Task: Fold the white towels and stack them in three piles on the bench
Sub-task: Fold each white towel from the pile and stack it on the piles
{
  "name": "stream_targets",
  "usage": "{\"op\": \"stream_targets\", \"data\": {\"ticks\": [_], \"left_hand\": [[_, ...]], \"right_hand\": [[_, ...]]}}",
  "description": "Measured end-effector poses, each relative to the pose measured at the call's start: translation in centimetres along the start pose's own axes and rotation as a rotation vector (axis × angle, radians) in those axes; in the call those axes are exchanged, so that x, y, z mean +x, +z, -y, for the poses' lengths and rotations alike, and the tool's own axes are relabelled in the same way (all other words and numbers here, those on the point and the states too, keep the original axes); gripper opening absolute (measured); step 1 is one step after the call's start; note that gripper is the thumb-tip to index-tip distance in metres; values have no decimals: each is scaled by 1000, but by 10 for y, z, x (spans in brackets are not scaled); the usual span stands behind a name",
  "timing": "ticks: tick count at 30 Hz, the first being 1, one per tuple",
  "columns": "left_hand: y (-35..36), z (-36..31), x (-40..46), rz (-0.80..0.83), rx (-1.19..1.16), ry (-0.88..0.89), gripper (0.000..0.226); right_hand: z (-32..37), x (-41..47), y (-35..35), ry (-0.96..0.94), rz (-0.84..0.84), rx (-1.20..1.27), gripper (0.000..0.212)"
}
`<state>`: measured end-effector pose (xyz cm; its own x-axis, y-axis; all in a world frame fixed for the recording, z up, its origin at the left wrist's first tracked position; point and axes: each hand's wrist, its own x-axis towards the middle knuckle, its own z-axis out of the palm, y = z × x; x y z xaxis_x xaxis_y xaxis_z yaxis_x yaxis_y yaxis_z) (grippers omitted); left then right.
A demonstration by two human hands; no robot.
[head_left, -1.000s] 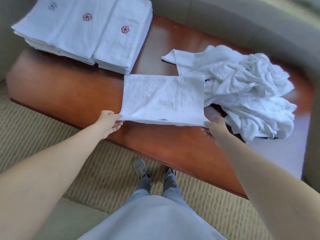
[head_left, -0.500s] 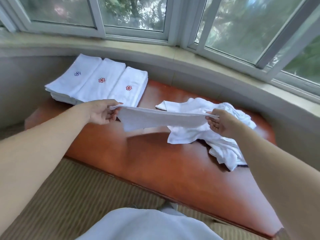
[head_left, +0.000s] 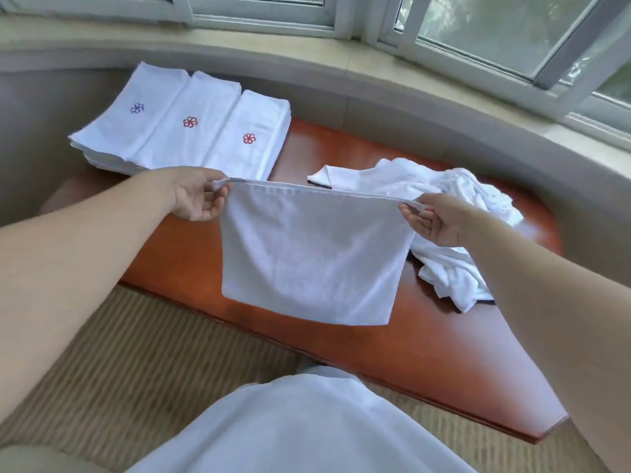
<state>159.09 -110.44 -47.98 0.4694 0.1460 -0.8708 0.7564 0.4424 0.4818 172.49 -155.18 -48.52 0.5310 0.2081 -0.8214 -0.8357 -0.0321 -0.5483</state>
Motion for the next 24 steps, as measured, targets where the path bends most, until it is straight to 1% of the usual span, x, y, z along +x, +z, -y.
{"op": "stream_targets", "data": {"ticks": [2,6,12,18,24], "left_hand": [[4,10,16,-29,52,-96,18],[11,19,46,-91,62,-124,17],[30,8,84,-151,-32,-30,15],[41,-4,117,-157,-63,-18,11],[46,-3,125,-155,-70,-19,11]], "right_hand": [[-8,18,-1,58,-16,-26,25],[-10,52,-1,85,-39,-46,21],[7,96,3,70,-62,-41,20],[13,129,-6,97,-68,-98,21],[6,145,-9,83,-70,-119,21]]}}
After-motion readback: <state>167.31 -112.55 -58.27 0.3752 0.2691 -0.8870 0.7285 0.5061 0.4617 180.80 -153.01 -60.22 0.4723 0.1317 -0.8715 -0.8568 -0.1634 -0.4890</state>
